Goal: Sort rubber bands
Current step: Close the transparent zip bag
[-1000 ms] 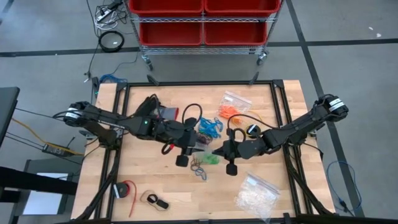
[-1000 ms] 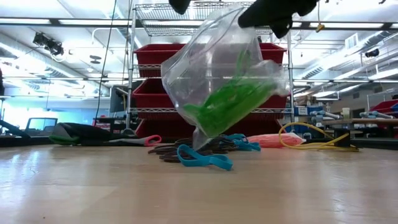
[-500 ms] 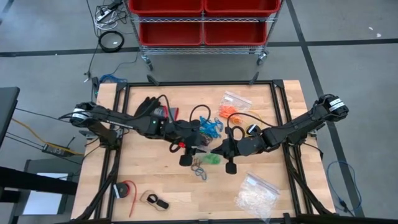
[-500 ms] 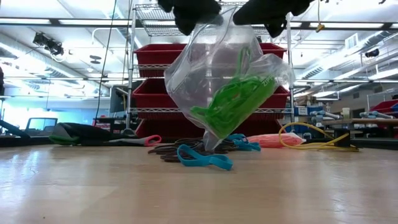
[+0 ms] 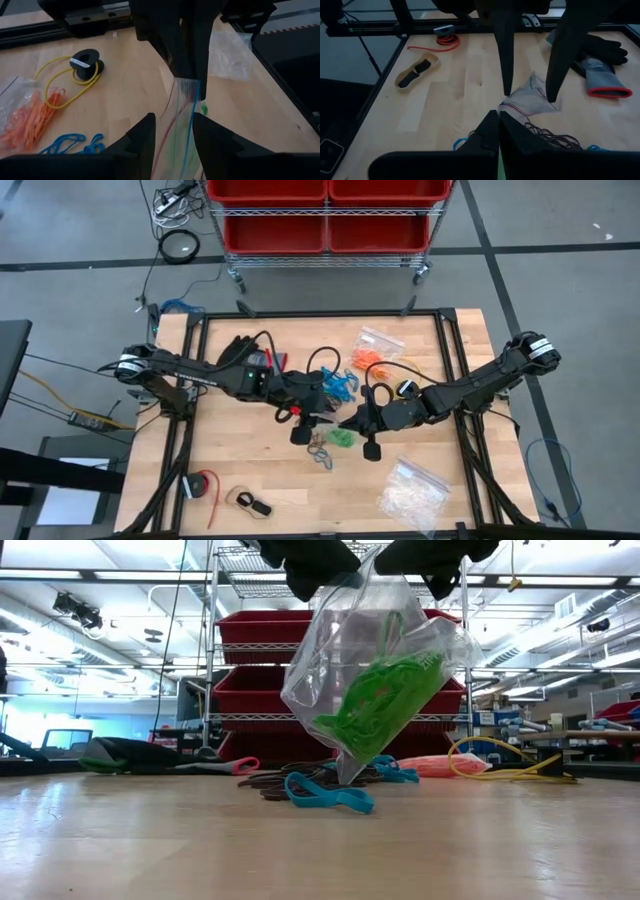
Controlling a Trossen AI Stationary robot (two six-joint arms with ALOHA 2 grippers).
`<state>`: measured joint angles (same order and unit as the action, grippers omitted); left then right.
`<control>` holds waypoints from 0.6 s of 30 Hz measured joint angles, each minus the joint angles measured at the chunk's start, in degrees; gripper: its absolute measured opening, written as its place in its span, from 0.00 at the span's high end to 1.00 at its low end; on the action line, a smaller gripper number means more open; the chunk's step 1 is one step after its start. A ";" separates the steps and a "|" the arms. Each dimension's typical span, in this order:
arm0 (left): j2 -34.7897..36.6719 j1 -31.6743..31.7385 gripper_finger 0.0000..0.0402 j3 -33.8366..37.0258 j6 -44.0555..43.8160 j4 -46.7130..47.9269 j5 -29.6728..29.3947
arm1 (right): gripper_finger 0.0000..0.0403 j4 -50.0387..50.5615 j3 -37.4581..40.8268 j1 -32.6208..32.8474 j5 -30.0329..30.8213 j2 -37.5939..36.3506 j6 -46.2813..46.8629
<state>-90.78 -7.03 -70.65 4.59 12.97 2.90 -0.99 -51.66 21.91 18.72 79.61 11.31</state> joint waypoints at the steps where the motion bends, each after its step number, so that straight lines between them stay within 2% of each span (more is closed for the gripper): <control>1: 0.00 0.00 0.66 0.00 0.49 0.00 0.03 | 1.00 0.02 0.00 0.00 -0.83 0.00 0.02; 7: 0.04 -0.12 0.66 -0.78 1.22 0.47 3.90 | 1.00 -0.03 0.00 -0.02 0.25 0.02 0.04; 11: 0.04 -0.46 0.68 -0.81 1.39 0.96 2.15 | 1.00 -0.46 0.00 -0.04 1.04 0.02 0.08; 15: 0.04 -0.55 0.74 -0.81 1.41 1.19 1.61 | 1.00 -0.44 0.00 -0.04 1.64 0.04 0.11; 18: 0.04 -0.57 0.83 -0.81 1.41 1.43 0.32 | 1.00 -0.42 0.00 -0.04 1.66 0.04 0.11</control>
<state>-90.74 -7.60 -71.46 6.00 14.40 3.21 -1.41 -51.66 21.87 20.38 79.66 11.42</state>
